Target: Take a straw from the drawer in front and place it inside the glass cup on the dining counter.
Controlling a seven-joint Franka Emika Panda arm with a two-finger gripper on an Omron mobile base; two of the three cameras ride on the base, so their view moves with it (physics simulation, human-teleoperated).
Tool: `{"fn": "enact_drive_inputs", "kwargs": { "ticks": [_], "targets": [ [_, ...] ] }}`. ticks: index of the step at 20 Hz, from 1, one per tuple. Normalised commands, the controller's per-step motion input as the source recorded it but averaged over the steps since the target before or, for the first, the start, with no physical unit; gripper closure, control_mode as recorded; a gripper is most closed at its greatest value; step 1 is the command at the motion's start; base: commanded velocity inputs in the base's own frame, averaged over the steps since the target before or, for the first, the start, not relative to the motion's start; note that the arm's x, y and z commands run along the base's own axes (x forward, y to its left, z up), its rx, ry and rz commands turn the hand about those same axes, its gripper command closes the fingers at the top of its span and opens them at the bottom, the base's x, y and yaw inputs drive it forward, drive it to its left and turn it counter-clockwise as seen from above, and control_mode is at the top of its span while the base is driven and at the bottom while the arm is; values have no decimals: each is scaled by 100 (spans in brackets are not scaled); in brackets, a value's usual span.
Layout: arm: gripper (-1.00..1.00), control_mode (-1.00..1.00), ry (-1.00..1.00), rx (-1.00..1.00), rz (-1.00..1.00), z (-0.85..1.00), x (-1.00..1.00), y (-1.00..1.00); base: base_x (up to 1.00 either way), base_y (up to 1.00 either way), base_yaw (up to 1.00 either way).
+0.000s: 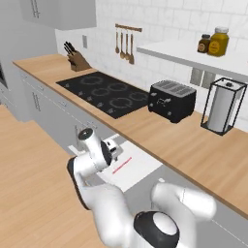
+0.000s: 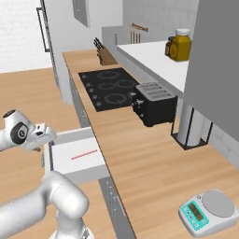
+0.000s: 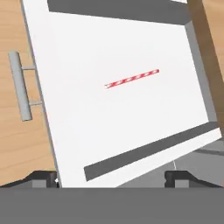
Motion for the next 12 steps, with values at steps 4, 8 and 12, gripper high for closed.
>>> {"fn": "enact_drive_inputs", "kwargs": {
  "ticks": [4, 8, 12],
  "targets": [
    [-100, -100, 10, 20, 0, 4, 58, -65, 0, 0, 0],
    [-100, -100, 15, 8, 0, -33, 58, -11, 0, 0, 0],
    [-100, -100, 16, 7, 0, -29, 45, 0, 0, 0, 0]
  ]
}}
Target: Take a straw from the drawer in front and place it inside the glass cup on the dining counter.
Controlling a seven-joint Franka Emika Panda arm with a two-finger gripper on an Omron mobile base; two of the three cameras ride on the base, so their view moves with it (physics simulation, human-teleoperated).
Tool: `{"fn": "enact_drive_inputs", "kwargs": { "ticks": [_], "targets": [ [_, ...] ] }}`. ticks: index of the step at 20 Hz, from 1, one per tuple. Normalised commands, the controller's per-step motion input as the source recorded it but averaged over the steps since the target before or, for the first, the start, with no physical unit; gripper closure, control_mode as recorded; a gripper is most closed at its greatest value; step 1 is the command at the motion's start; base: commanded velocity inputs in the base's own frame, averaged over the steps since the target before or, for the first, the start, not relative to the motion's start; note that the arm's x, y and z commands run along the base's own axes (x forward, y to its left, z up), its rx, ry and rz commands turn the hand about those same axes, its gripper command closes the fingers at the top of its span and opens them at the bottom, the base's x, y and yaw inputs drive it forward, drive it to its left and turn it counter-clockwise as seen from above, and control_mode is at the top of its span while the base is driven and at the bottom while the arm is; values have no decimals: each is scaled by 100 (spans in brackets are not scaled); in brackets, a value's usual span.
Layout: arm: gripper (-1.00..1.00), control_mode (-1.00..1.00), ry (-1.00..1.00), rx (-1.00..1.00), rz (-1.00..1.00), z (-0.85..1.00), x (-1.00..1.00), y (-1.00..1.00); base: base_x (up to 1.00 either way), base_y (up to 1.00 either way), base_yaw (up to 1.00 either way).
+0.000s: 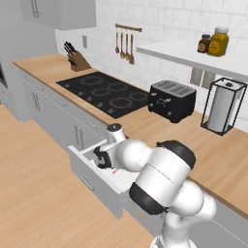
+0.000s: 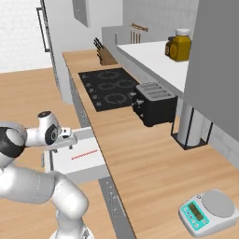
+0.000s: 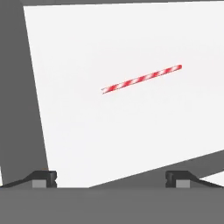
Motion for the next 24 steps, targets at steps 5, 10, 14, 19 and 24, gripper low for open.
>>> {"fn": "enact_drive_inputs", "kwargs": {
  "ticks": [5, 10, 14, 19, 24],
  "targets": [
    [-100, -100, 21, 10, 0, -44, 35, 0, 0, 0, 0],
    [-100, -100, 15, 7, 0, -52, 2, 0, 0, 0, 0],
    [-100, -100, 8, 4, 0, -35, 0, 14, 0, 0, 0],
    [-100, -100, 6, 3, 0, -22, 0, 39, 0, 0, 0],
    [-100, -100, 4, 2, 0, -5, -38, 70, 0, 0, 0]
  ]
}}
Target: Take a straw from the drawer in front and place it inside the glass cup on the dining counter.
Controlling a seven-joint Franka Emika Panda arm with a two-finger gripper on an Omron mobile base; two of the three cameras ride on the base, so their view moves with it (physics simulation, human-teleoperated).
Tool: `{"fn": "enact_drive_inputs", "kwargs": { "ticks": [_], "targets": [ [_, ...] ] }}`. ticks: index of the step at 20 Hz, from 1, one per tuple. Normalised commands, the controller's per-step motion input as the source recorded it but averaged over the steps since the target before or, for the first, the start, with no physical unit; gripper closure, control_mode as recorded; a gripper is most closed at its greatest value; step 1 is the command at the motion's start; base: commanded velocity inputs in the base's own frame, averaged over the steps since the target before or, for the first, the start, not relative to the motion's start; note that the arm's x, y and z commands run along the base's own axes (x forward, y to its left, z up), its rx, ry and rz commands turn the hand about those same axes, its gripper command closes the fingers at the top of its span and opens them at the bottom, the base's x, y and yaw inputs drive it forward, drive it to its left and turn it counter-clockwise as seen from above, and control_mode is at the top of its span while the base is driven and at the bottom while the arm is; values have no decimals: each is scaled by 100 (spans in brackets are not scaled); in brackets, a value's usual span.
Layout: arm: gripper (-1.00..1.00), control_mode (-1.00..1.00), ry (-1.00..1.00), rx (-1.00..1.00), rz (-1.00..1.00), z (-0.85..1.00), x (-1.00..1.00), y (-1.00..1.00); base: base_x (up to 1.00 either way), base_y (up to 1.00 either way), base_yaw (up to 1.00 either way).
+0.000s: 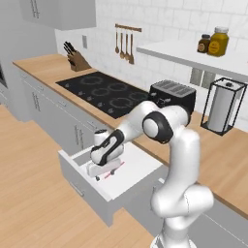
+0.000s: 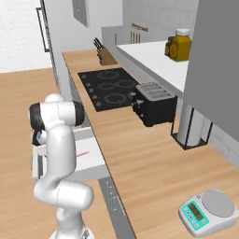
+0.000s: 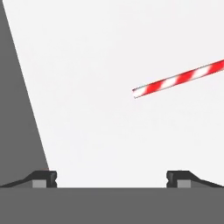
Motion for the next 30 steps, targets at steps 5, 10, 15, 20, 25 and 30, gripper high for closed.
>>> {"fn": "enact_drive_inputs", "kwargs": {
  "ticks": [5, 10, 15, 20, 25, 30],
  "targets": [
    [-100, -100, -1, 1, 0, 0, -96, 79, 0, 0, 0],
    [-100, -100, -6, 1, -21, 10, -25, -23, 0, 0, 0],
    [-100, -100, -5, 0, -39, 9, 51, -75, 0, 0, 0],
    [-100, -100, -4, 0, -29, 0, 53, -41, 0, 0, 0],
    [-100, -100, -8, 0, -17, 0, 30, 0, 0, 0, 0],
    [-100, -100, -1, 0, -14, -11, 21, 0, 0, 0, 0]
  ]
}}
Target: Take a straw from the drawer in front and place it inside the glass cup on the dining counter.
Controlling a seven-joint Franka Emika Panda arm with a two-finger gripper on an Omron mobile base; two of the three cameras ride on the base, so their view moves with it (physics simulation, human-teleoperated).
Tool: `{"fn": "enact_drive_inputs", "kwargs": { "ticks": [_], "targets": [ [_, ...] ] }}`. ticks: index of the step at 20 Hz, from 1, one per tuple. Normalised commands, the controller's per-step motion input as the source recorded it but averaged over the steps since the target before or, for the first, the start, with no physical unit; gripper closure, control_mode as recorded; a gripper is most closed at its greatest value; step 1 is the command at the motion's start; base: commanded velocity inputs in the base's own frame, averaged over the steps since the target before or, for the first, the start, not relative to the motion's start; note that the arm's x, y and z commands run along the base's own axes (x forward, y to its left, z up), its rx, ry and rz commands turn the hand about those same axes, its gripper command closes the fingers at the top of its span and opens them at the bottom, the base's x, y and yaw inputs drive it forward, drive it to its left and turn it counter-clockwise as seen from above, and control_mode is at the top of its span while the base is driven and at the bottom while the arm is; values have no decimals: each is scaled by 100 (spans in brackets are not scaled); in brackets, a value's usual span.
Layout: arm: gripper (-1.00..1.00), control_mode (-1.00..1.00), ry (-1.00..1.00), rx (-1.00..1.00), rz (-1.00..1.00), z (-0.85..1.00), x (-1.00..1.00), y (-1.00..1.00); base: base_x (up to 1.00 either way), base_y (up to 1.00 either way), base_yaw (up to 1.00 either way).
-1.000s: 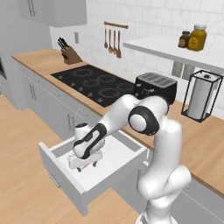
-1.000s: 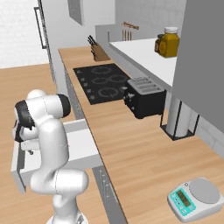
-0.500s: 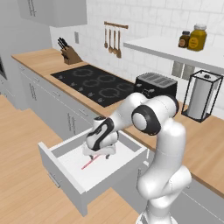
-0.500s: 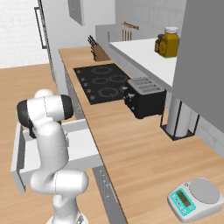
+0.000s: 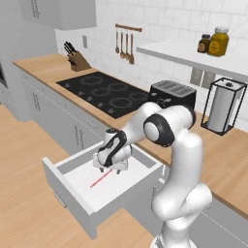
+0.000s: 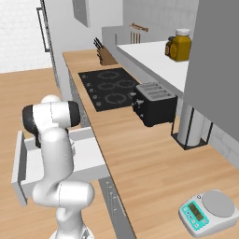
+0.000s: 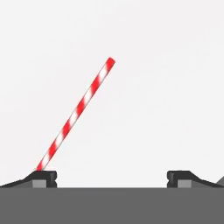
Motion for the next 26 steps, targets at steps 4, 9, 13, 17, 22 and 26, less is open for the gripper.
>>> {"fn": "enact_drive_inputs", "kwargs": {
  "ticks": [4, 9, 13, 17, 22, 26],
  "targets": [
    [-100, -100, 0, 0, -14, -19, 10, 0, 0, 0, 0],
    [-100, -100, 0, 0, -9, -16, 32, 0, 0, 0, 0],
    [-100, -100, 0, 0, -5, -28, 30, 0, 0, 0, 0],
    [-100, -100, 0, 0, -3, -29, 29, 0, 0, 0, 0],
    [-100, -100, 0, 0, -3, -22, 31, 1, 0, 0, 0],
    [-100, -100, 4, 0, -1, -31, 29, 8, 0, 0, 0]
  ]
}}
